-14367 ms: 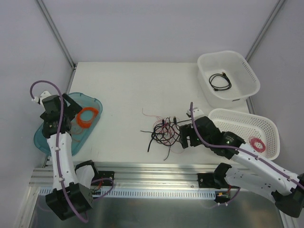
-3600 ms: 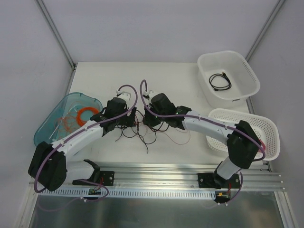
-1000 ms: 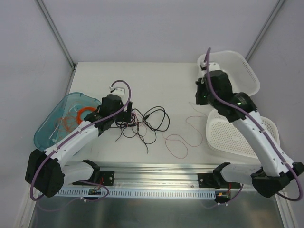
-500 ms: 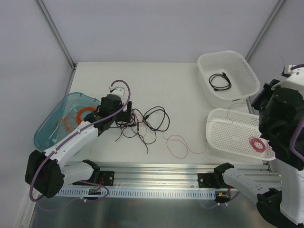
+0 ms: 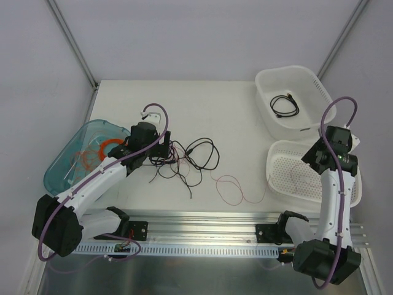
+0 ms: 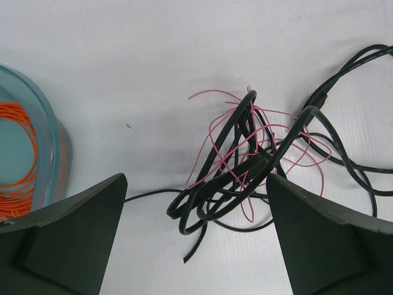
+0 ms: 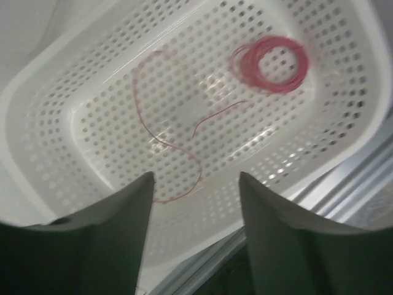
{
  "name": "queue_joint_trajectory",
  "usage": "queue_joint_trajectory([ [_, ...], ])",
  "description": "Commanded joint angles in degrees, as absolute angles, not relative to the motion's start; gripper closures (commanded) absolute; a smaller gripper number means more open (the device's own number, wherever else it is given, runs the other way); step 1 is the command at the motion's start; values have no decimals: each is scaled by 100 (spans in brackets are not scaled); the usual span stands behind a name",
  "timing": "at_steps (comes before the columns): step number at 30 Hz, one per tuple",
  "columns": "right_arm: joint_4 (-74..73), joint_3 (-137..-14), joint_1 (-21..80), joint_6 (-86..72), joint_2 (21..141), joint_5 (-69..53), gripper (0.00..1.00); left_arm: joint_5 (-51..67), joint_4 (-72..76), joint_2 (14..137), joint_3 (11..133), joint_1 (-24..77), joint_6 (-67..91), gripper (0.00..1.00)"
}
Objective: Untangle the cables
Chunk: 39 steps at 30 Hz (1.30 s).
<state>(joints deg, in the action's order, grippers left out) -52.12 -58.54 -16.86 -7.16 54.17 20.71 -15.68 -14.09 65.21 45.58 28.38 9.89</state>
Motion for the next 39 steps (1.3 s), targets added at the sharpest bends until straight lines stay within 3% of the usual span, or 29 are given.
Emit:
queue_joint_trajectory([
  [1, -4773, -5889, -1495, -853, 5133, 670, 28, -1696, -1406, 6390, 4623, 2786, 958, 2],
  [4, -4825, -6020, -889, -537, 4992, 336, 15, -1714, -1415, 6434, 4632, 2777, 941, 2],
  [13, -4790, -5801, 1711, 220, 5395, -1301, 12, -1810, -1415, 6390, 4632, 2769, 923, 2],
  [17, -4439, -5336, 3038, 141, 6063, -827, 20, -1837, -1415, 6390, 4632, 2760, 905, 2],
  [21, -3851, -4818, 3357, 26, 6801, -607, 34, -1837, -1415, 6381, 4623, 2742, 905, 2],
  [27, -3472, -4650, 3559, -272, 7750, -290, 46, -1837, -1415, 6337, 4614, 2742, 896, 2],
  [39, -3718, -4535, 4078, -791, 8561, 518, 53, -1846, -1415, 6293, 4614, 2725, 888, 2],
])
